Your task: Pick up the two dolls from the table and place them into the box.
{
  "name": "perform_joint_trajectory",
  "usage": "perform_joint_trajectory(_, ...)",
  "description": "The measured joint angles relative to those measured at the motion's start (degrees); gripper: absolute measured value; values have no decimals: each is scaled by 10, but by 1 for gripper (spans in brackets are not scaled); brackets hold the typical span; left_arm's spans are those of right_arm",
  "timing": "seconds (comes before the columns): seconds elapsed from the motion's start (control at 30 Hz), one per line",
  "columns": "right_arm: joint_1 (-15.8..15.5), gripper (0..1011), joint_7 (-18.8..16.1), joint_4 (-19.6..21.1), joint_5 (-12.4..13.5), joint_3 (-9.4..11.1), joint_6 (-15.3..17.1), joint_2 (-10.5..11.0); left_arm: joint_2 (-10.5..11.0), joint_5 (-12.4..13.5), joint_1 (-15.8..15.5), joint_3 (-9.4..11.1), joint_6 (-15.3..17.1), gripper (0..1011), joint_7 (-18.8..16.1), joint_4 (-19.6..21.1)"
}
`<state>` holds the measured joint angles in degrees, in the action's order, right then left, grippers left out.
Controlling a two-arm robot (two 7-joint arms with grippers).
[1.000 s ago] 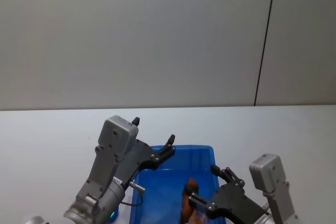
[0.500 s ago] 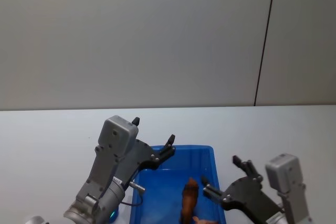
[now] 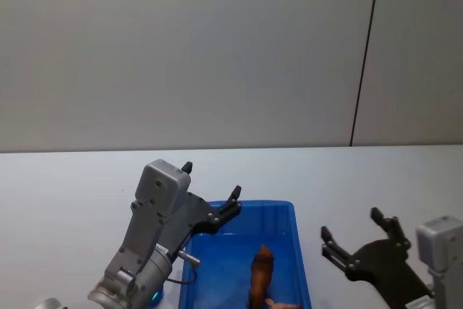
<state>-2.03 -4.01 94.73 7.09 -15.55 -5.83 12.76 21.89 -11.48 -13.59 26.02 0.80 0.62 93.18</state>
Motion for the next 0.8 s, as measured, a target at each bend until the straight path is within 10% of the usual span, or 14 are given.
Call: perform_joint_trajectory(0.8,-24,1001,45,21,16,12,-12,14,1,0,2,-1,1,1001,-2,2)
